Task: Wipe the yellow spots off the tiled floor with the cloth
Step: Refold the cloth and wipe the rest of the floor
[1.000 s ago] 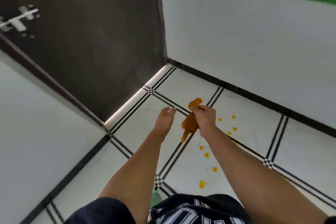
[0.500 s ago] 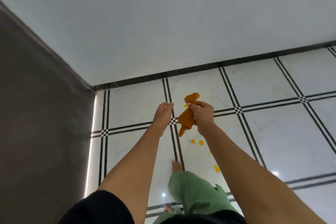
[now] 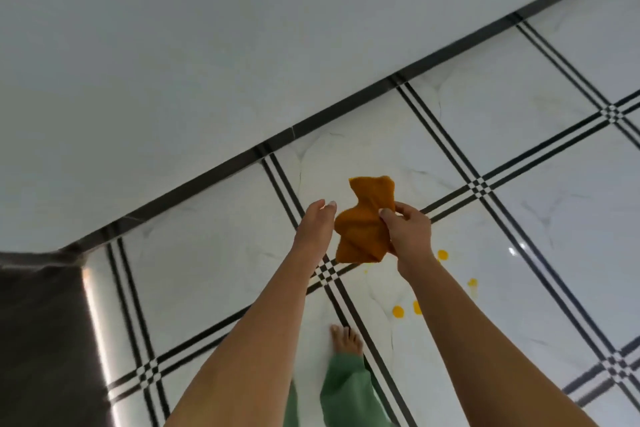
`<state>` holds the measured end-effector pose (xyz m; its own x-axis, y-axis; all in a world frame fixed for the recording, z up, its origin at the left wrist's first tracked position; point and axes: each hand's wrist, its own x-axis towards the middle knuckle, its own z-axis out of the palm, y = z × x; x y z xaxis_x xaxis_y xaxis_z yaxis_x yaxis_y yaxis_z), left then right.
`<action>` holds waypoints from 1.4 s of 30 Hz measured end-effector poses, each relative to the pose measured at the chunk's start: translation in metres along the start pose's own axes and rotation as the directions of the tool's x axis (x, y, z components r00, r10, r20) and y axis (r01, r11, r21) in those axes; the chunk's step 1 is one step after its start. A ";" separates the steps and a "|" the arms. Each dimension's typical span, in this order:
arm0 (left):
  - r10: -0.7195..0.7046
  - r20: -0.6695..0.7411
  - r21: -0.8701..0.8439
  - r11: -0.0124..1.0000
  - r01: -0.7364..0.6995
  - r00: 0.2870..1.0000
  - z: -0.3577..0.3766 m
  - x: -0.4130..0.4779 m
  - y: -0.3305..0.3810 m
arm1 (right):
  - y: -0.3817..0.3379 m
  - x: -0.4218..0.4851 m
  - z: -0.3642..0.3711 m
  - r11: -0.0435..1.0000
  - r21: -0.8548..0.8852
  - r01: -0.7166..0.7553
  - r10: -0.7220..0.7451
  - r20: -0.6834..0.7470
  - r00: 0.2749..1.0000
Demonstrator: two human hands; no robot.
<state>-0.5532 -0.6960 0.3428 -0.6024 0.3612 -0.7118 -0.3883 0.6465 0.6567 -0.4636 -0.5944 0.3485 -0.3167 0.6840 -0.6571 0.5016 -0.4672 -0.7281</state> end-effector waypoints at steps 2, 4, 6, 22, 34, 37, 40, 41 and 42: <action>0.006 0.047 0.095 0.995 -0.011 0.999 0.014 0.073 -0.033 | 0.044 0.068 0.017 0.996 -0.087 0.004 -0.010 -0.061 0.998; 0.008 0.069 0.194 0.981 -0.021 0.998 0.027 0.138 -0.070 | 0.091 0.125 0.034 0.965 -0.261 -0.020 -0.014 -0.129 0.991; 0.043 0.070 0.312 0.948 -0.062 0.997 0.043 0.210 -0.113 | 0.145 0.186 0.061 0.921 -0.388 -0.026 -0.042 -0.166 0.985; 0.611 0.101 0.899 0.283 -0.335 0.786 0.064 0.502 -0.169 | 0.200 0.488 0.171 0.371 -0.905 0.206 -0.513 -0.015 0.858; 0.638 0.246 0.876 0.175 -0.449 0.730 0.081 0.482 -0.189 | 0.225 0.468 0.133 0.325 -0.927 0.189 -0.532 -0.014 0.847; 0.640 0.266 0.864 0.173 -0.472 0.721 0.097 0.479 -0.185 | 0.277 0.424 0.108 0.052 -0.913 0.404 -0.615 0.289 0.734; 0.635 0.322 0.857 0.119 -0.501 0.702 0.113 0.469 -0.185 | 0.302 0.406 0.053 0.065 -0.923 0.379 -0.588 0.271 0.762; 0.636 0.333 0.852 0.113 -0.511 0.696 0.119 0.467 -0.186 | 0.290 0.419 0.045 0.160 -0.942 0.295 -0.586 0.150 0.796; 0.636 0.339 0.849 0.110 -0.517 0.693 0.127 0.465 -0.185 | 0.274 0.437 0.043 0.280 -0.938 0.206 -0.569 0.011 0.822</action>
<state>-0.6728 -0.5629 -0.1413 -0.4280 0.8895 -0.1599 0.8605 0.4551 0.2289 -0.4989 -0.4475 -0.1467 -0.5546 0.8222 -0.1278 0.8299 0.5356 -0.1562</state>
